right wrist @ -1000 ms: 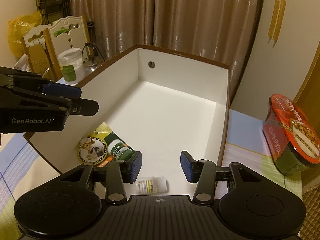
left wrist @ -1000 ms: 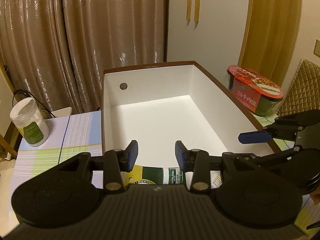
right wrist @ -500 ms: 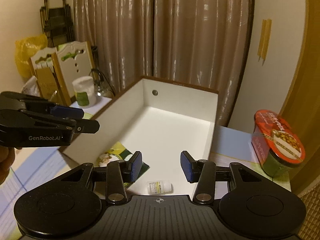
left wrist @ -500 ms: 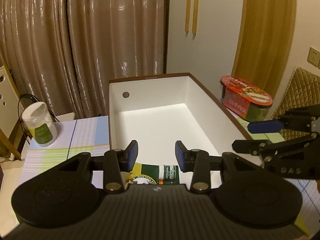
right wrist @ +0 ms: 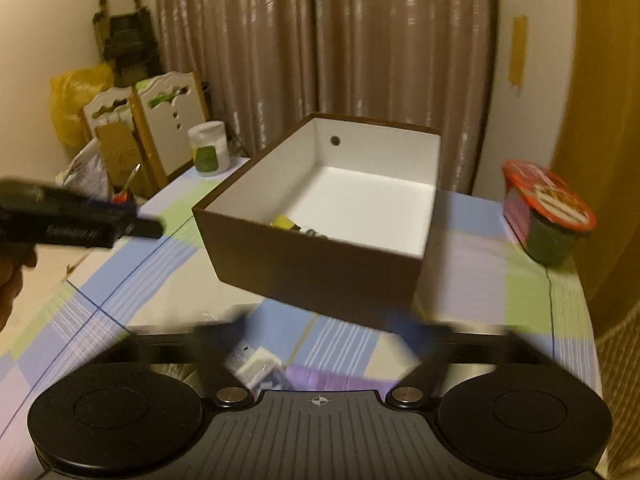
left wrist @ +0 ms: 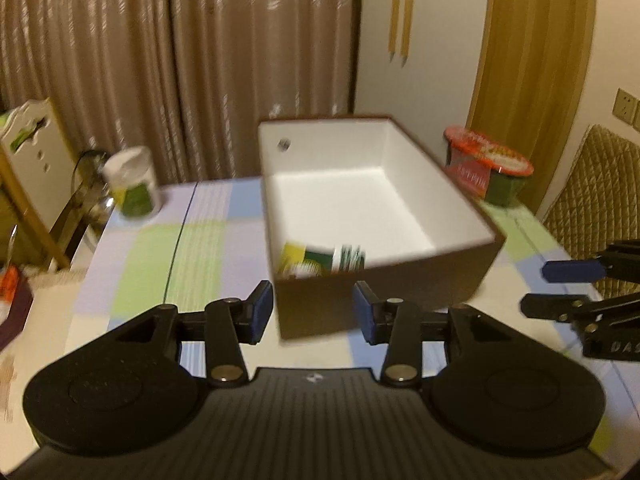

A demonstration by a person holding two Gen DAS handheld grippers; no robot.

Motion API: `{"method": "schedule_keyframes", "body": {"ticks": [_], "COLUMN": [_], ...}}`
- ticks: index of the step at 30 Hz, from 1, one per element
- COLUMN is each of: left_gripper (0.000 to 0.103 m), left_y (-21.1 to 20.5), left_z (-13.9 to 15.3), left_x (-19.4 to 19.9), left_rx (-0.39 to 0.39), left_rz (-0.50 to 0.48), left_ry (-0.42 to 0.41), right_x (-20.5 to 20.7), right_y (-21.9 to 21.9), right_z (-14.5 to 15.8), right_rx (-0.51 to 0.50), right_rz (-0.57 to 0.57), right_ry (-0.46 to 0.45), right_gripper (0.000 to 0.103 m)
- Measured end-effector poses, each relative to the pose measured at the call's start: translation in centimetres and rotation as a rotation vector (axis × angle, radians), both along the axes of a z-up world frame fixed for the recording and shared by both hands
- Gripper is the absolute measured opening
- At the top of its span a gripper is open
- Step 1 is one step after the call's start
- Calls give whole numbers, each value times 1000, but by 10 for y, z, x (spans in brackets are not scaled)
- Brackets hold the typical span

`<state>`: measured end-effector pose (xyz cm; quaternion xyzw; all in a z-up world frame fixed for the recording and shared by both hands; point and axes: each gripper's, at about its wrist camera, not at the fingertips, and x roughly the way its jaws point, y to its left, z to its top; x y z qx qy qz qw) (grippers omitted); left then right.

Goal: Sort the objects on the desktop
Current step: 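Move both grippers back toward the remaining items on the table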

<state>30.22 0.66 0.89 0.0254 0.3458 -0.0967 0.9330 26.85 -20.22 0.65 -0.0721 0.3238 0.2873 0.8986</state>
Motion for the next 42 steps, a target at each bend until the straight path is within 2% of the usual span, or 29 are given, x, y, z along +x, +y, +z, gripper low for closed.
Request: {"method": "schedule_keyframes", "body": {"ticks": [5,9,12,18,21,23,34,42], "left_gripper": [41,42,49,63,73,75,75,60], "left_y": [7,0,-13,-48,-66,-76,-106,-122], "left_z": [-19,-38,-52,-65,-70,-73,-88,-102], "left_x": [-43,-73,-87,-101,-103,-104,-96,-93], "left_rx": [10,8,22,60,89,111,181,234], "left_rz": [29,13,-36,-166,-230,-268,-382,-439], "left_ry": [57,106,134,138,136,136,115,119], "right_x": [-26,-44,-54,-62,-64,-64,-60,-56], "right_y": [-15,-28,-37,-45,-49,-51,-55,-57], "right_z": [-13,-29,-38,-48,-51,-53,-56,-57], "right_rx": [-21,-70,-107,-154,-154,-156,-165,-163], "right_rz": [-18,-30,-38,-50,-56,-57,-62,-69], "right_ry": [36,77,91,116,128,134,155,155], "right_gripper": [98,98,98,98,98,98,98,98]}}
